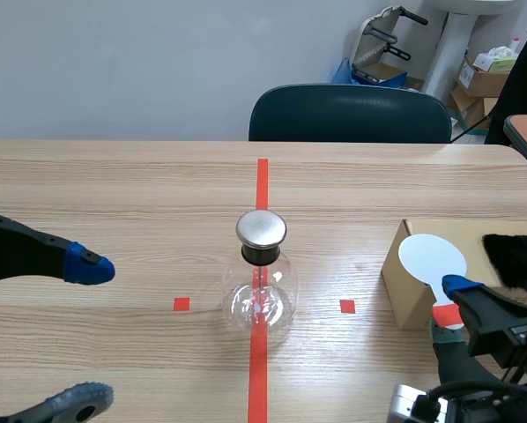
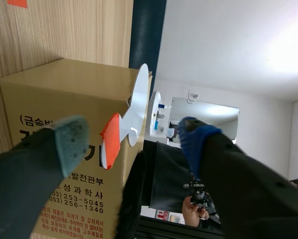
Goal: Do the electroscope experiment
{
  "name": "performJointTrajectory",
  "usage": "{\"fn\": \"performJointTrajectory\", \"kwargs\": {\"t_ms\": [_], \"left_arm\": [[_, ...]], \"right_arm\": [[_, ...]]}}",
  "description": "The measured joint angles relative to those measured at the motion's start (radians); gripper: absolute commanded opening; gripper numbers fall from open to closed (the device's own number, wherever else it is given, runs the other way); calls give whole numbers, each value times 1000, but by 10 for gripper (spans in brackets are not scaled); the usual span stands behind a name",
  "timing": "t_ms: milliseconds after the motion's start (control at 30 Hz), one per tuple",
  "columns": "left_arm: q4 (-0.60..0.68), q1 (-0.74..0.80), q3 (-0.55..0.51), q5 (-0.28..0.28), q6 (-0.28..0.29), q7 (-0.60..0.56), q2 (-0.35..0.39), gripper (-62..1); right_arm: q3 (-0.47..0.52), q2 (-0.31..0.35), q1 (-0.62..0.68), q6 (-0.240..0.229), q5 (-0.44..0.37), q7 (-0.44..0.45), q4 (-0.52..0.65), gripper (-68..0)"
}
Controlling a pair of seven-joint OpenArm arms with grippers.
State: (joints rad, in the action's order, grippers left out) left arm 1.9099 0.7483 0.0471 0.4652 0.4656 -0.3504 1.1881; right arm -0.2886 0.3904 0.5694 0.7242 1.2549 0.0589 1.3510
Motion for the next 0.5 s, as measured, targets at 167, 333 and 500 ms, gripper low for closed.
{"fn": "performJointTrajectory", "kwargs": {"t_ms": [167, 333, 500], "left_arm": [[0, 0, 0, -4, 0, 0, 0, -103], [0, 0, 0, -4, 0, 0, 0, -103], [0, 0, 0, -4, 0, 0, 0, -103]], "right_arm": [[0, 0, 0, -3, -2, 0, 0, -579], [0, 0, 0, -3, -2, 0, 0, -667], [0, 0, 0, -3, -2, 0, 0, -667]]}}
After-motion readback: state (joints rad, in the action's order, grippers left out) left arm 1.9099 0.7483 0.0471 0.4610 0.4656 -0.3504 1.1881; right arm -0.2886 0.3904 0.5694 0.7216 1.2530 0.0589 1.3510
